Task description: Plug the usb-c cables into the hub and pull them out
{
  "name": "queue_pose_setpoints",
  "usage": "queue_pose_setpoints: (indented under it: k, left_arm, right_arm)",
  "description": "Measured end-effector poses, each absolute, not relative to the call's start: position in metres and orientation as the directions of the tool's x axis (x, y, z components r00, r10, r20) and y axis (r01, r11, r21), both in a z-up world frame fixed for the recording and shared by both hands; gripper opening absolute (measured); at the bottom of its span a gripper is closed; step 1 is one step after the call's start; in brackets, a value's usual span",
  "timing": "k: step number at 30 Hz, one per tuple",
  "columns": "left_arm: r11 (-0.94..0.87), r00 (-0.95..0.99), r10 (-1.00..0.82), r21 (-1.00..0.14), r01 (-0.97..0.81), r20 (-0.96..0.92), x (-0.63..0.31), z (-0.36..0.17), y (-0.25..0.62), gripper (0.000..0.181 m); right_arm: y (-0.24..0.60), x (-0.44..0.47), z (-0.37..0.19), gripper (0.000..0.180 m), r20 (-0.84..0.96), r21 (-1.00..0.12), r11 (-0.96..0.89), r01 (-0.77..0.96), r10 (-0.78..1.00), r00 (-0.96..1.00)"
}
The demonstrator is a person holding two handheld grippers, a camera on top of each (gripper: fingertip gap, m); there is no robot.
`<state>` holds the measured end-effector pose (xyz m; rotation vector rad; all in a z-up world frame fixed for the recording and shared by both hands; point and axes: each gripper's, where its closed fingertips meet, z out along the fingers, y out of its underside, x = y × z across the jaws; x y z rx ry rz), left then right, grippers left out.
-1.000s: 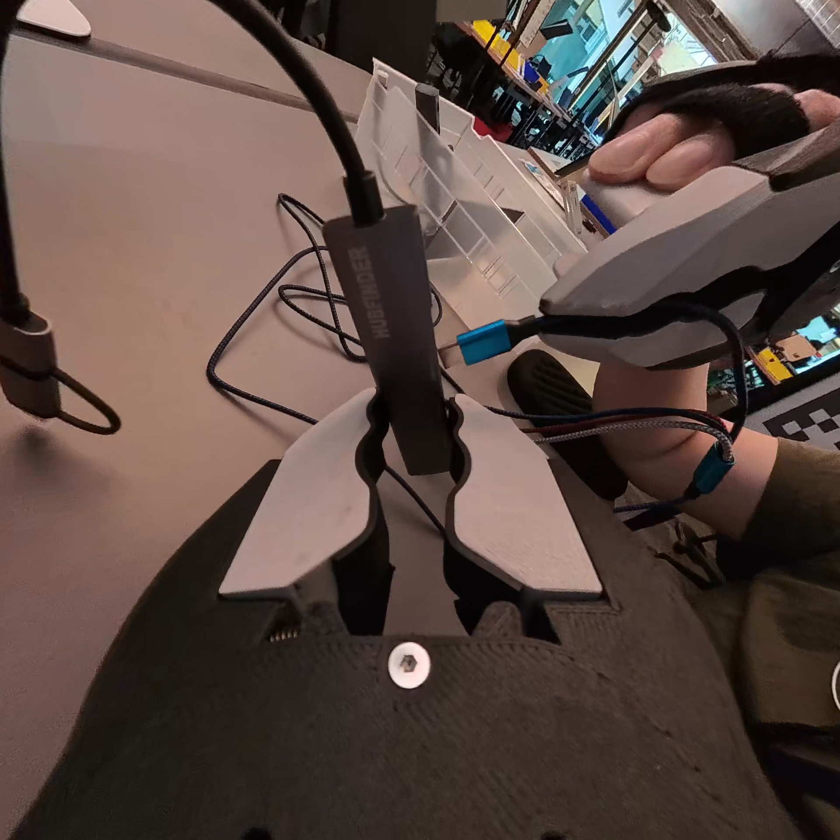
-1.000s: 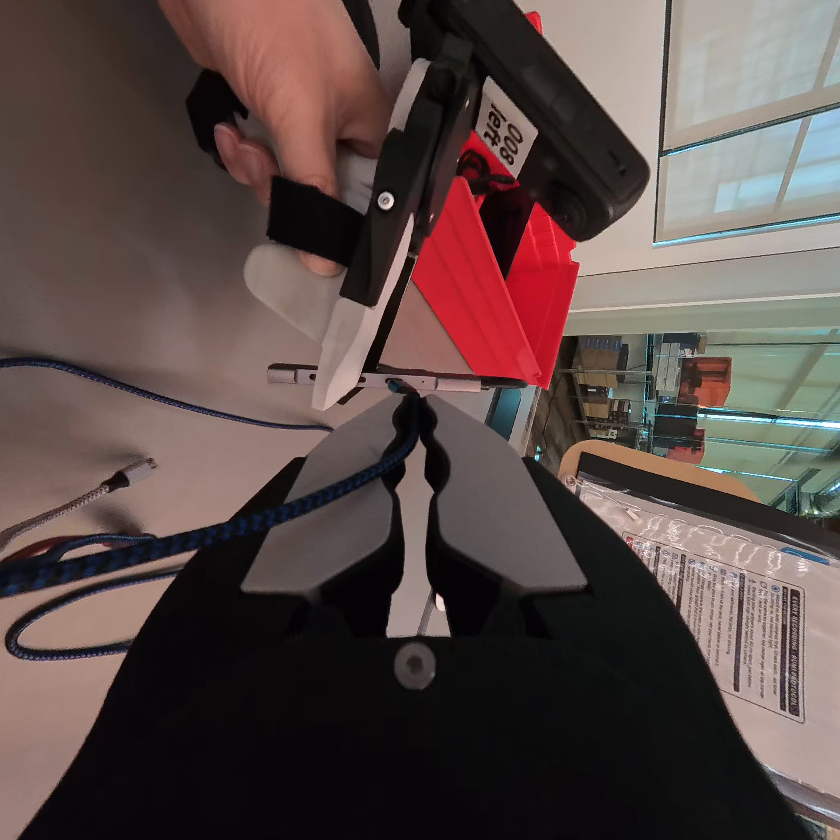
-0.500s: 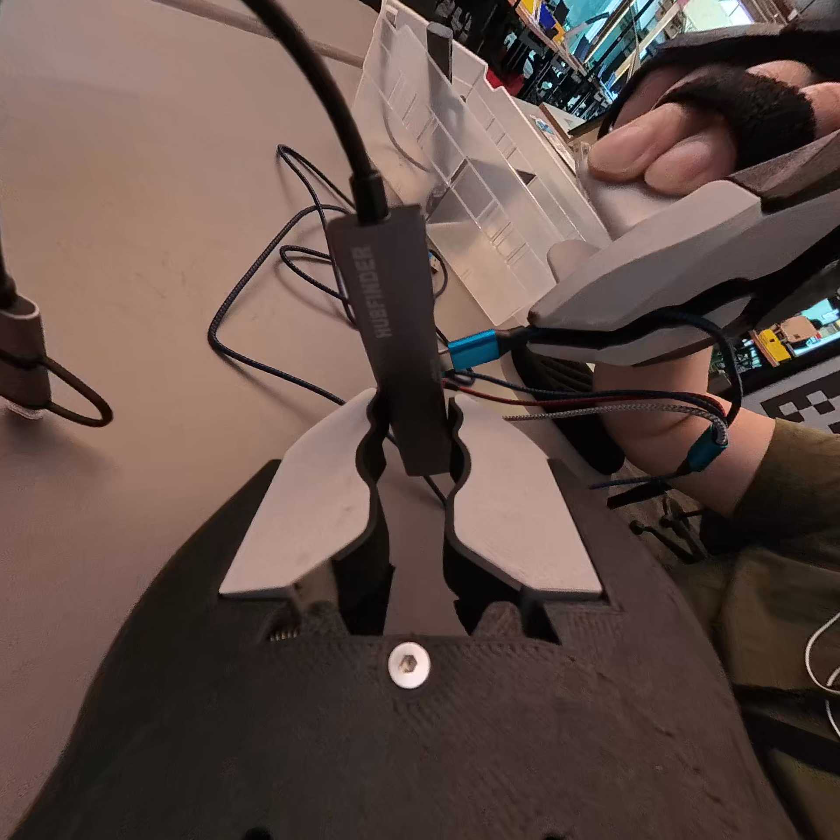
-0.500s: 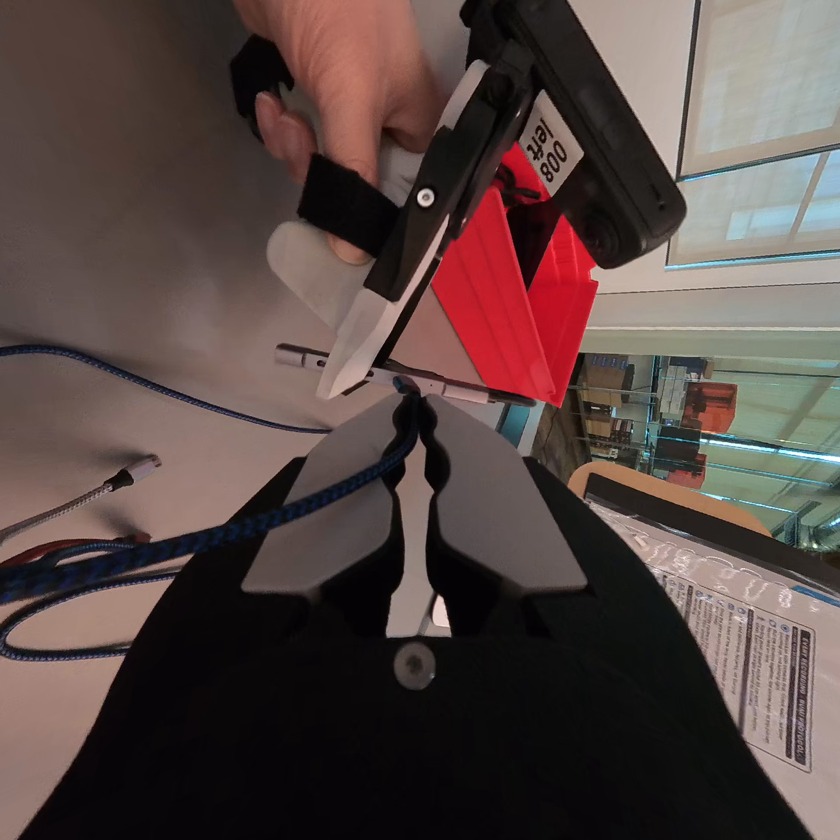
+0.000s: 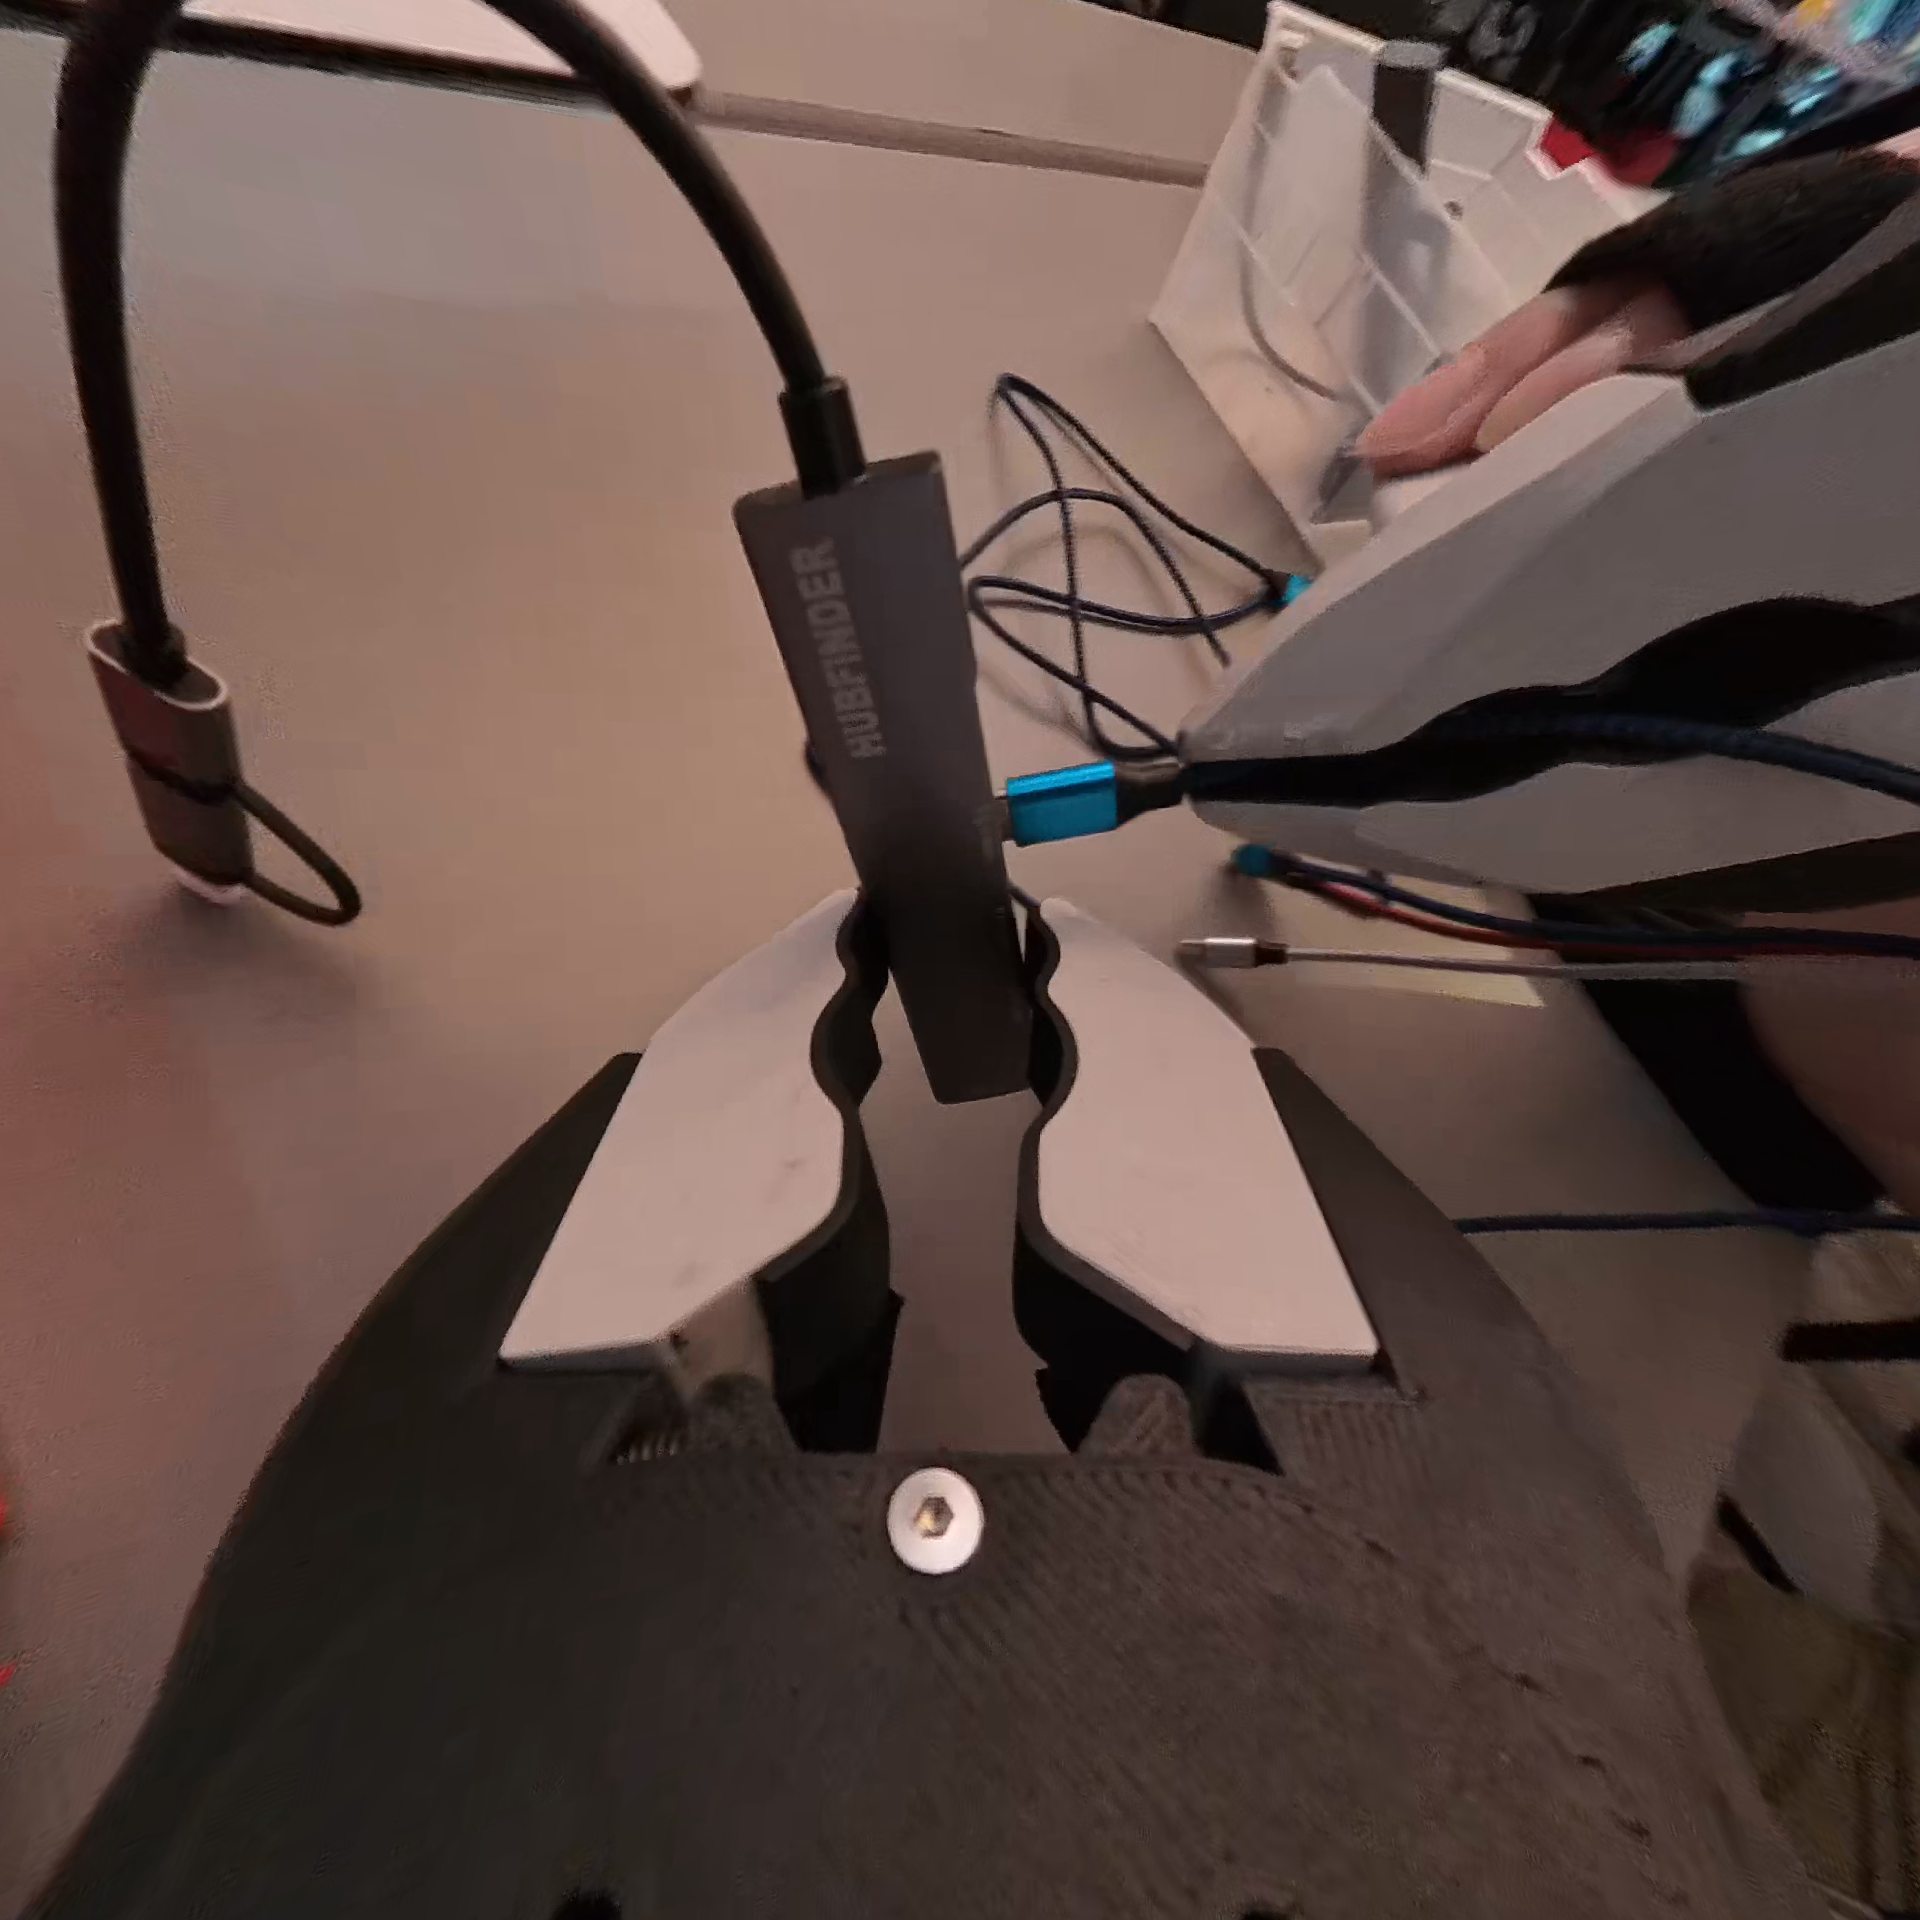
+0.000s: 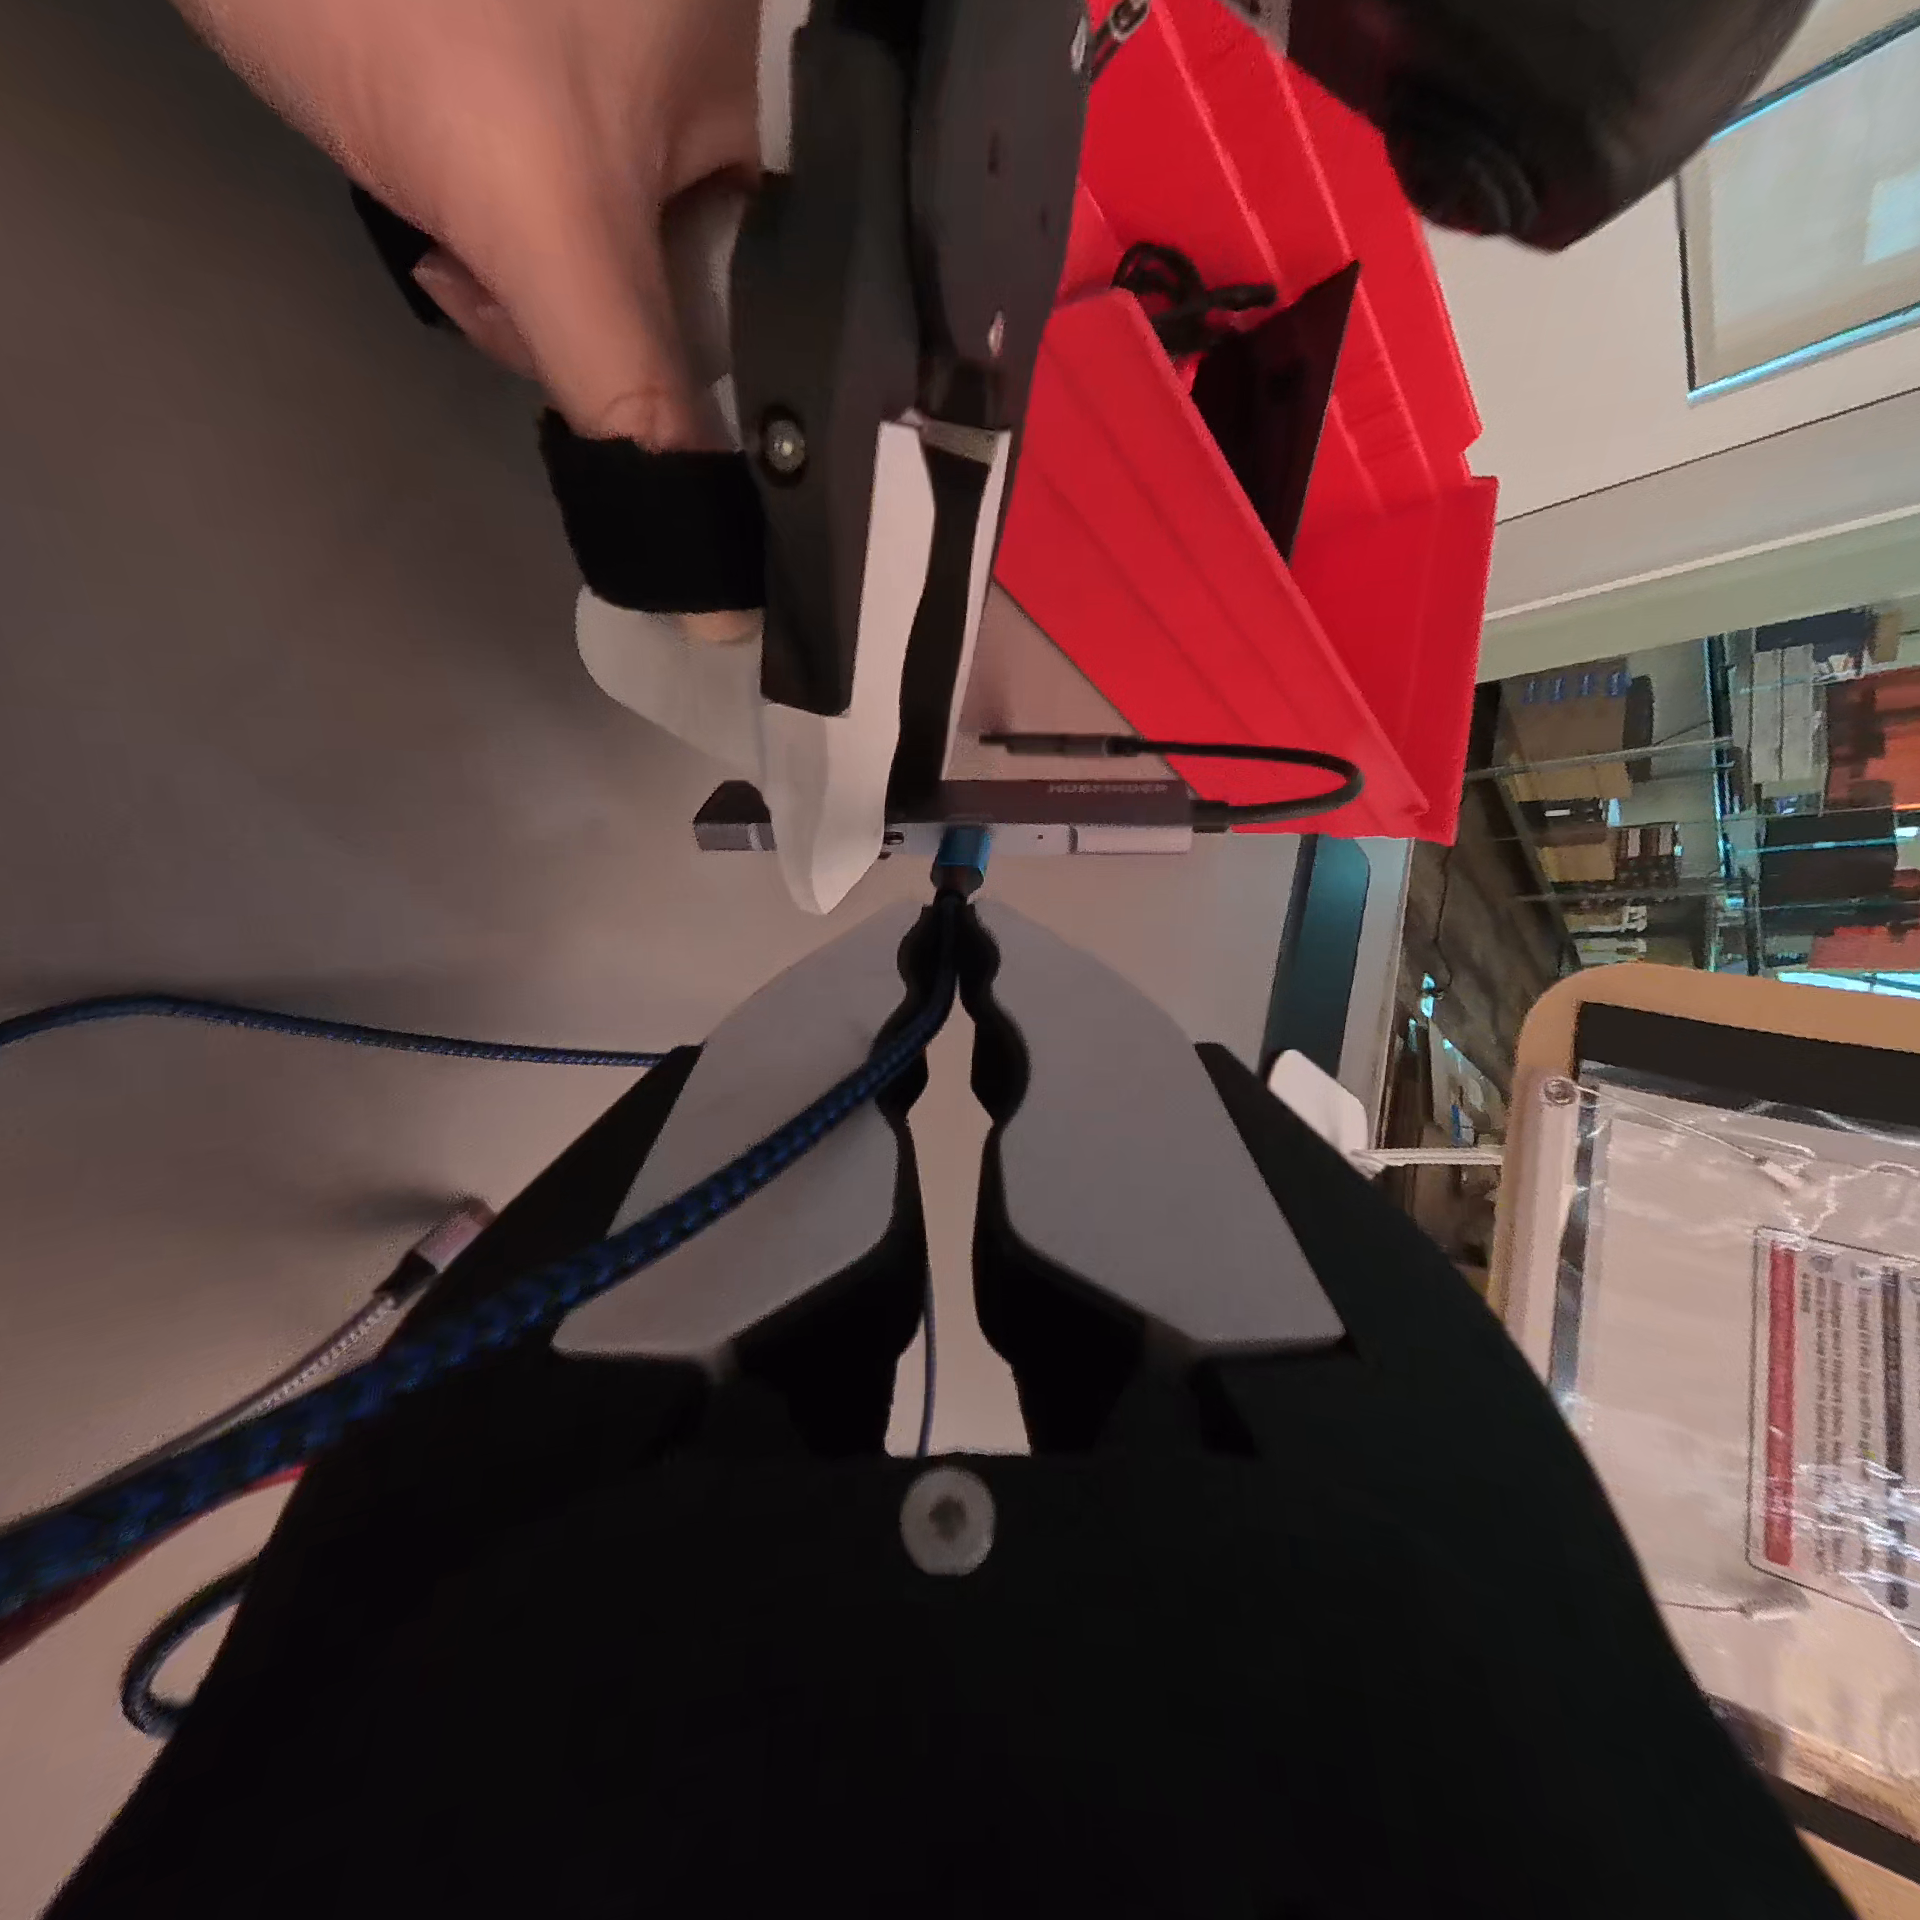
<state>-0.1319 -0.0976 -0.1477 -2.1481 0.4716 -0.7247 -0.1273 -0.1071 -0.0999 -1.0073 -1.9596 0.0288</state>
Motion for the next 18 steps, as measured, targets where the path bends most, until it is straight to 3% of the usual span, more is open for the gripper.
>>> queue_pose_setpoints:
  k: [11, 18]
  left_arm:
    - [-0.558, 0.836, -0.528, -0.802, -0.213, 0.145, -0.146, -0.156, -0.093, 0.026]
    - [-0.570, 0.825, -0.524, -0.807, -0.155, 0.212, -0.145, -0.154, -0.092, 0.026]
  right_arm:
    - [-0.103, -0.135, -0.108, 0.003, 0.694, -0.450, 0.652, 0.610, 0.685, -0.220]
    - [-0.101, -0.137, -0.106, 0.003, 0.698, -0.459, 0.644, 0.612, 0.688, -0.199]
